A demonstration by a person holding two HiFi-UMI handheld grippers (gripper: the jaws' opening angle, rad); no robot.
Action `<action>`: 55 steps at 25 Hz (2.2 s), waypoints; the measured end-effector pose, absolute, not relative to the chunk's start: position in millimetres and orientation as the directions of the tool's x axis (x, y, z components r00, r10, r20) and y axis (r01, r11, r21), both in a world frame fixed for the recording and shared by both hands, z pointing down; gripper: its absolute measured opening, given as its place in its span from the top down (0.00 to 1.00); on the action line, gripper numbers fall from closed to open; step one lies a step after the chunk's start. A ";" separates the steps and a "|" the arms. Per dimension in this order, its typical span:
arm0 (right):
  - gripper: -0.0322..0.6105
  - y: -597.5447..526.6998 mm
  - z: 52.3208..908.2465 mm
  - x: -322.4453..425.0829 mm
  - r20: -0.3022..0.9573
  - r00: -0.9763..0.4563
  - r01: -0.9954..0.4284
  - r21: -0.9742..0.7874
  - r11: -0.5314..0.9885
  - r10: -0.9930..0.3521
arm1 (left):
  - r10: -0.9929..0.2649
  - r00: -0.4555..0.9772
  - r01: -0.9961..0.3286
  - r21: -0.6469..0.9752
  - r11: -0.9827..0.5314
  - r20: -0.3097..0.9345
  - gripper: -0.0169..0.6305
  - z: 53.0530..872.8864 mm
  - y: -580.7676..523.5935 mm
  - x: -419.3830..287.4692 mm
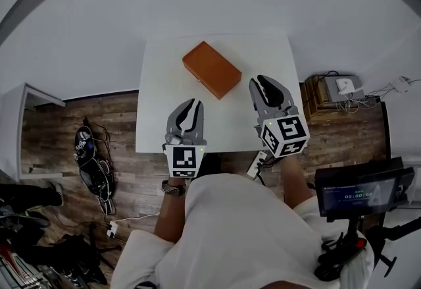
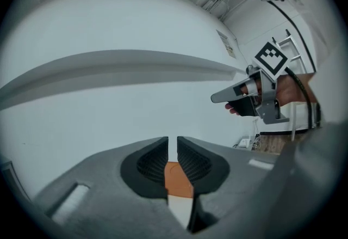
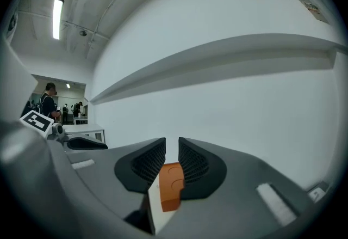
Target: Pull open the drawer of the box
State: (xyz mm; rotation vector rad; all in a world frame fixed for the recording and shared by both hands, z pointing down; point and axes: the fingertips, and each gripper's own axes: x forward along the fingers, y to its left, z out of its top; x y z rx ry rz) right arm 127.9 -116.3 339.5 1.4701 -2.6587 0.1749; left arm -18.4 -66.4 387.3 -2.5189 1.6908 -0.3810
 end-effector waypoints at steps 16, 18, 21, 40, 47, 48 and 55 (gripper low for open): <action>0.76 -211.1 439.2 91.8 0.414 -0.492 -0.861 -0.098 0.500 -0.766 | -0.797 0.454 -0.830 -0.137 -0.541 0.399 0.86 485.2 -156.1 -43.4; 0.76 -217.3 448.0 92.3 0.438 -0.486 -0.864 -0.109 0.492 -0.756 | -0.784 0.456 -0.829 -0.120 -0.546 0.420 0.86 496.4 -163.0 -43.1; 0.76 -236.7 472.9 84.8 0.485 -0.480 -0.867 -0.136 0.479 -0.731 | -0.760 0.466 -0.824 -0.091 -0.559 0.453 0.86 521.0 -183.1 -50.5; 0.68 -268.0 591.2 91.8 0.718 -0.381 -0.907 -0.167 0.387 -0.583 | -0.629 0.524 -0.795 0.066 -0.602 0.574 0.84 624.5 -221.2 -63.2; 0.67 -264.4 601.1 95.4 0.741 -0.384 -0.901 -0.169 0.400 -0.551 | -0.611 0.528 -0.780 0.052 -0.624 0.589 0.83 634.3 -222.0 -59.3; 0.67 -264.4 601.6 95.6 0.743 -0.384 -0.900 -0.169 0.402 -0.548 | -0.606 0.530 -0.777 0.053 -0.627 0.593 0.83 636.3 -222.1 -59.5; 0.67 -265.3 604.4 98.7 0.747 -0.391 -0.899 -0.184 0.398 -0.538 | -0.565 0.538 -0.759 0.068 -0.648 0.625 0.83 654.9 -216.1 -60.7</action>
